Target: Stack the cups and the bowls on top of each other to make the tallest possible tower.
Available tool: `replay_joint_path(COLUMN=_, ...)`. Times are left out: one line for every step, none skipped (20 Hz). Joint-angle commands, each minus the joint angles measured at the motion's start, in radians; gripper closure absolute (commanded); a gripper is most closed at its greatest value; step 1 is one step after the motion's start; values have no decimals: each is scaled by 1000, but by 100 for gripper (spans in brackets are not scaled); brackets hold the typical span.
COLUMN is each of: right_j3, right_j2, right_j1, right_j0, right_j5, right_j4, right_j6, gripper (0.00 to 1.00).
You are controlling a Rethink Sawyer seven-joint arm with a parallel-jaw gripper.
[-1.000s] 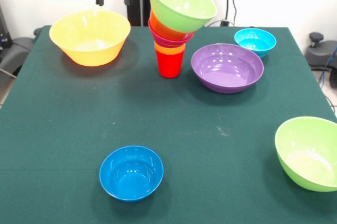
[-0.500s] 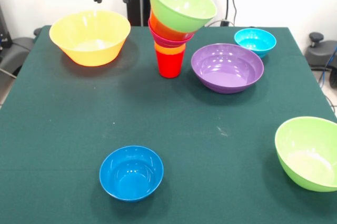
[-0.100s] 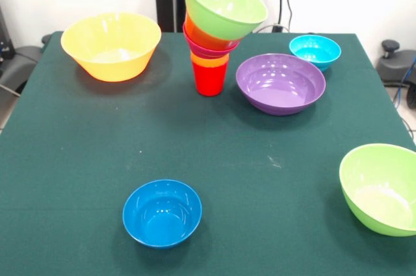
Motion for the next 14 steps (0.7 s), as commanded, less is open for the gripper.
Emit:
replay_joint_path(right_j3=60, right_j2=37, right_j1=34, right_j0=24, right_j5=62, right_j4=-12, right_j6=36, gripper=0)
replay_joint_path(right_j3=65, right_j2=49, right_j1=57, right_j0=6, right_j5=20, right_j4=-18, right_j6=30, gripper=0)
replay_joint_path(right_j3=66, right_j2=50, right_j1=61, right_j0=2, right_j5=8, right_j4=-22, right_j6=31, gripper=0)
replay_joint_path(right_j3=67, right_j2=51, right_j1=64, right_j0=-1, right_j5=-3, right_j4=-26, right_j6=32, gripper=0)
replay_joint_path(right_j3=68, right_j2=52, right_j1=68, right_j0=-4, right_j5=-15, right_j4=-30, right_j6=33, gripper=0)
replay_joint_path(right_j3=65, right_j2=48, right_j1=81, right_j0=-7, right_j5=-29, right_j4=-40, right_j6=34, gripper=0)
replay_joint_path(right_j3=64, right_j2=46, right_j1=84, right_j0=-7, right_j5=-36, right_j4=-46, right_j6=35, gripper=0)
replay_joint_path(right_j3=62, right_j2=43, right_j1=87, right_j0=-6, right_j5=-43, right_j4=-52, right_j6=36, gripper=0)
replay_joint_path(right_j3=60, right_j2=41, right_j1=90, right_j0=-5, right_j5=-51, right_j4=-58, right_j6=37, gripper=0)
replay_joint_path(right_j3=51, right_j2=33, right_j1=98, right_j0=-2, right_j5=-59, right_j4=-71, right_j6=40, gripper=0)
replay_joint_path(right_j3=49, right_j2=30, right_j1=100, right_j0=0, right_j5=-63, right_j4=-75, right_j6=42, gripper=0)
replay_joint_path(right_j3=47, right_j2=28, right_j1=101, right_j0=2, right_j5=-67, right_j4=-80, right_j6=43, gripper=0)
replay_joint_path(right_j3=45, right_j2=26, right_j1=103, right_j0=4, right_j5=-72, right_j4=-84, right_j6=44, gripper=0)
replay_joint_path(right_j3=44, right_j2=26, right_j1=105, right_j0=3, right_j5=-73, right_j4=-86, right_j6=43, gripper=0)
